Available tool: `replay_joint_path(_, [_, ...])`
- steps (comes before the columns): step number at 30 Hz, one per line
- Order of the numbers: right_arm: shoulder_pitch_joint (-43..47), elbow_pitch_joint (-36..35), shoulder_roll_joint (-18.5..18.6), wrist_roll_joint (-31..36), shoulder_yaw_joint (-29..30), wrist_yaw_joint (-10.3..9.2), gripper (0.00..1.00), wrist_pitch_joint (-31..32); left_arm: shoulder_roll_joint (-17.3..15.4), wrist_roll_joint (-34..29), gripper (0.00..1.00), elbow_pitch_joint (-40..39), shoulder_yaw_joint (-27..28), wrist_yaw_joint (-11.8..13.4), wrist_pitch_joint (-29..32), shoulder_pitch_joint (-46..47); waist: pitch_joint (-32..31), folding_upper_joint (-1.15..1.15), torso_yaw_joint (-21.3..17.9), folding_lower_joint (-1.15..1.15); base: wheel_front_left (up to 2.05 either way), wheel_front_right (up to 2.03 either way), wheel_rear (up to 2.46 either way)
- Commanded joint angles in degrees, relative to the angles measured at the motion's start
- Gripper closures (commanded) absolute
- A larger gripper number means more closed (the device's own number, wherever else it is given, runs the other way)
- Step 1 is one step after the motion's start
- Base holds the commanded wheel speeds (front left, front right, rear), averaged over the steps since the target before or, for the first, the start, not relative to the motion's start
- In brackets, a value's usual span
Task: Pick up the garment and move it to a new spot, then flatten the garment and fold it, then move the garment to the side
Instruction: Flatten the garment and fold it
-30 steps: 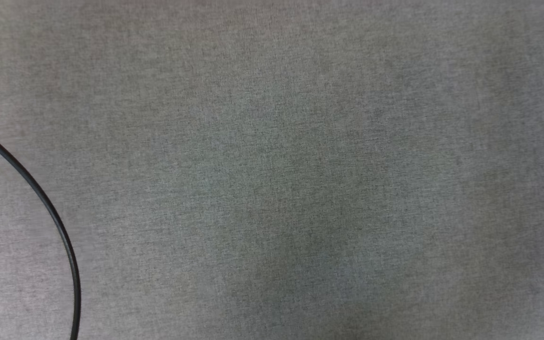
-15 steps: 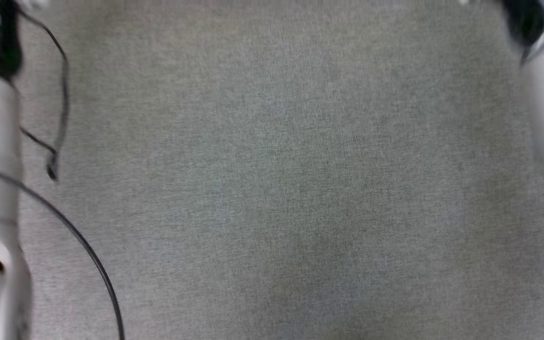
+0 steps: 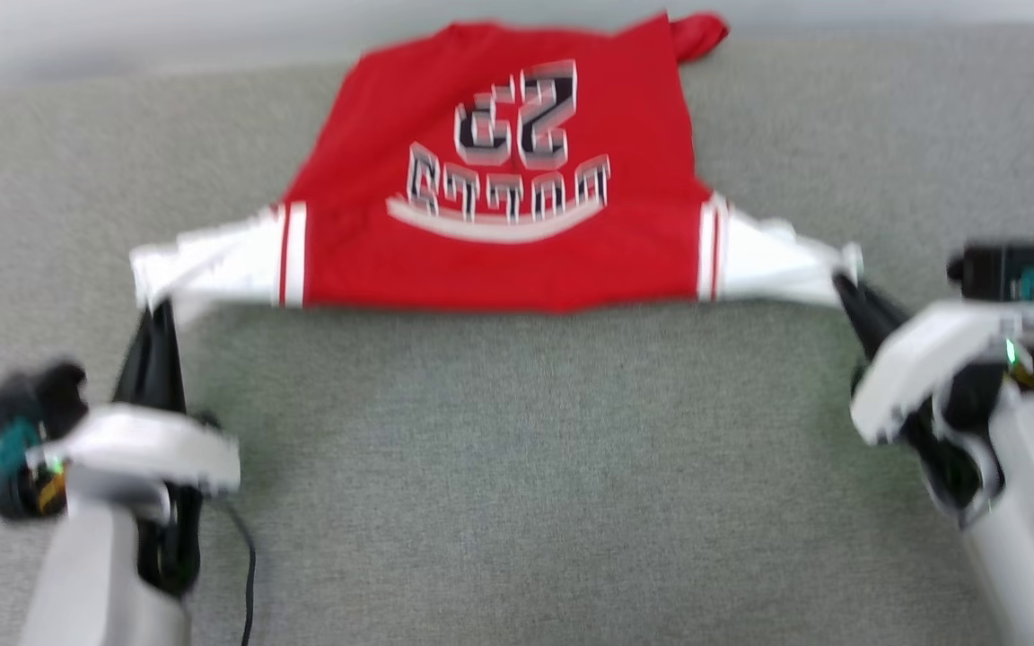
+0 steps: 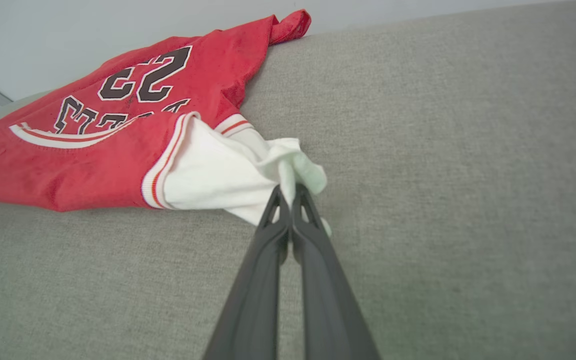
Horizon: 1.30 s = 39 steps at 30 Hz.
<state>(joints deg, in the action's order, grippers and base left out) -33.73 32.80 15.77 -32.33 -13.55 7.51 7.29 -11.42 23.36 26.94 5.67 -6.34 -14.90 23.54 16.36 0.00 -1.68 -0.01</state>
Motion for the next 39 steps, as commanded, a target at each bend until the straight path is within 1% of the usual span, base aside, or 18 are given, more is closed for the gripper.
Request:
replay_joint_path(1, [5.1, -2.19, 0.7, 0.5, 1.06, -0.03, 1.0, 0.18, 0.69, -0.79, 1.0, -1.93, 0.71, -0.06, -0.41, -4.66, -4.48, 0.0, 0.51, 0.01, 0.0, 0.0, 0.0])
replay_joint_path(7, [19.58, -10.65, -0.54, 1.87, 6.43, -0.04, 1.0, 1.76, 3.15, -2.48, 1.0, -6.95, 0.34, -0.04, -0.36, -17.75, -9.09, 0.0, 0.85, 0.01, 0.0, 0.0, 0.0])
replay_joint_path(12, [31.82, -19.19, -3.12, 4.14, 11.94, -0.04, 1.0, 4.23, 4.63, -2.2, 1.0, -9.8, 0.02, 0.88, 0.19, -26.93, -12.18, 0.0, 1.67, 0.01, 0.0, 0.0, 0.0])
replay_joint_path(13, [31.82, -19.19, -3.12, 4.14, 11.94, -0.04, 1.0, 4.23, 4.63, -2.2, 1.0, -9.8, 0.02, 0.88, 0.19, -26.93, -12.18, 0.0, 1.67, 0.01, 0.0, 0.0, 0.0])
replay_joint_path(15, [36.61, -22.14, -4.61, 4.89, 13.82, -0.04, 1.0, 6.07, 4.9, -2.17, 1.0, -10.54, 0.02, 1.34, 0.63, -29.7, -13.15, 0.0, 2.21, 0.01, 0.0, 0.0, 0.0])
replay_joint_path(19, [45.23, -27.52, -7.82, 7.23, 17.68, -0.04, 1.0, 9.4, 4.95, -1.95, 1.0, -10.31, -0.5, 1.04, 1.3, -34.15, -14.77, 0.0, 3.45, 0.01, 0.0, 0.0, 0.0])
replay_joint_path(24, [52.77, -31.78, -10.36, 11.02, 20.15, -0.04, 1.0, 13.33, 5.38, -1.99, 1.0, -10.45, -1.12, 1.29, 0.93, -36.25, -15.2, 0.0, 5.02, 0.01, 0.0, 0.0, 0.0])
replay_joint_path(25, [53.57, -32.35, -10.74, 11.77, 20.3, -0.04, 0.92, 13.93, 5.44, -2.11, 1.0, -10.57, -1.25, 1.36, 0.81, -36.2, -15.1, 0.0, 5.23, 0.01, 0.0, 0.0, 0.0])
replay_joint_path(26, [53.97, -32.89, -11.03, 12.4, 20.37, -0.04, 0.72, 14.25, 5.5, -2.54, 1.0, -10.77, -1.52, 1.41, 0.66, -35.98, -15.01, 0.0, 5.5, 0.01, 0.0, 0.0, 0.0])
replay_joint_path(27, [54.14, -33.37, -11.27, 12.72, 20.56, -0.04, 0.29, 14.35, 5.56, -2.95, 1.0, -11.09, -1.96, 1.47, 0.56, -35.58, -14.85, 0.0, 5.8, 0.01, 0.0, 0.0, 0.0])
replay_joint_path(28, [54.03, -33.76, -11.48, 12.93, 20.42, -0.04, 0.0, 14.56, 5.63, -3.26, 1.0, -11.38, -2.35, 1.49, 0.45, -35.1, -14.73, 0.0, 6.14, 0.01, 0.0, 0.0, 0.0])
replay_joint_path(31, [52.01, -35.56, -11.85, 13.47, 20.05, -0.03, 0.0, 13.0, 5.63, -4.36, 1.0, -12.18, -3.28, 1.44, 0.09, -33.98, -14.23, 0.0, 7.21, 0.01, 0.0, 0.0, 0.0])
replay_joint_path(36, [47.12, -37.08, -12.14, 14.54, 23.36, -0.03, 0.0, 7.31, 6.3, -5.12, 1.0, -13.99, -4.57, 1.04, -0.17, -32.21, -13.19, 0.0, 9.53, 0.01, 0.0, 0.0, 0.0])
replay_joint_path(39, [42.44, -35.66, -11.77, 15.28, 25.61, -0.03, 0.0, 5.63, 6.62, -5.69, 1.0, -15.38, -5.36, 1.07, -0.29, -31.13, -12.08, 0.0, 10.97, 0.01, 0.0, 0.0, 0.0])
